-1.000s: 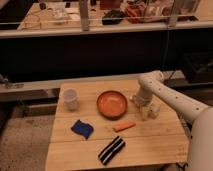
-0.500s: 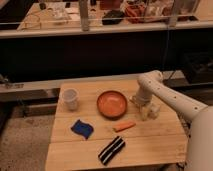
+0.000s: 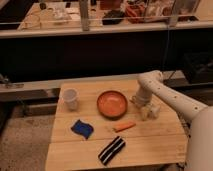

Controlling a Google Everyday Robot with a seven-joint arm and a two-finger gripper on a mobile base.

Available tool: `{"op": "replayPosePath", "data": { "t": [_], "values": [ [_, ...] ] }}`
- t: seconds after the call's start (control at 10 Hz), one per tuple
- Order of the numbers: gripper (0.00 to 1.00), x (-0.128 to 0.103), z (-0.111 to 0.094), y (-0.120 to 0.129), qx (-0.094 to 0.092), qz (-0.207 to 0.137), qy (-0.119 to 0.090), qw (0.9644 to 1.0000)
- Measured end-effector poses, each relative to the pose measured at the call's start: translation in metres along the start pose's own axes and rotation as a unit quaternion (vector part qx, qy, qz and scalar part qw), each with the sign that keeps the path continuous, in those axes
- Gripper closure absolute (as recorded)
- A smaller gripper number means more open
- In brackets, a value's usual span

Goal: Stand the bottle upright

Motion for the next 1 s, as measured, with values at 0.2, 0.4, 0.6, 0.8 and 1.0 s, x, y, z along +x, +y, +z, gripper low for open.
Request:
{"op": "replayPosePath", "data": {
  "t": [0.2, 0.4, 0.6, 0.8, 1.0],
  "values": [
    [0.2, -0.004, -0.024, 0.002, 0.021, -0.012, -0.016, 0.9996],
    [0.2, -0.018, -0.056, -0.003, 0.054, -0.029, -0.012, 0.998],
    [0.2, -0.021, -0.068, -0.003, 0.072, -0.02, -0.002, 0.9972],
    [0.2, -0.02, -0.07, -0.005, 0.082, 0.025, 0.007, 0.9963],
    [0.2, -0.009, -0.068, -0.003, 0.084, 0.092, 0.023, 0.9919]
  ]
}}
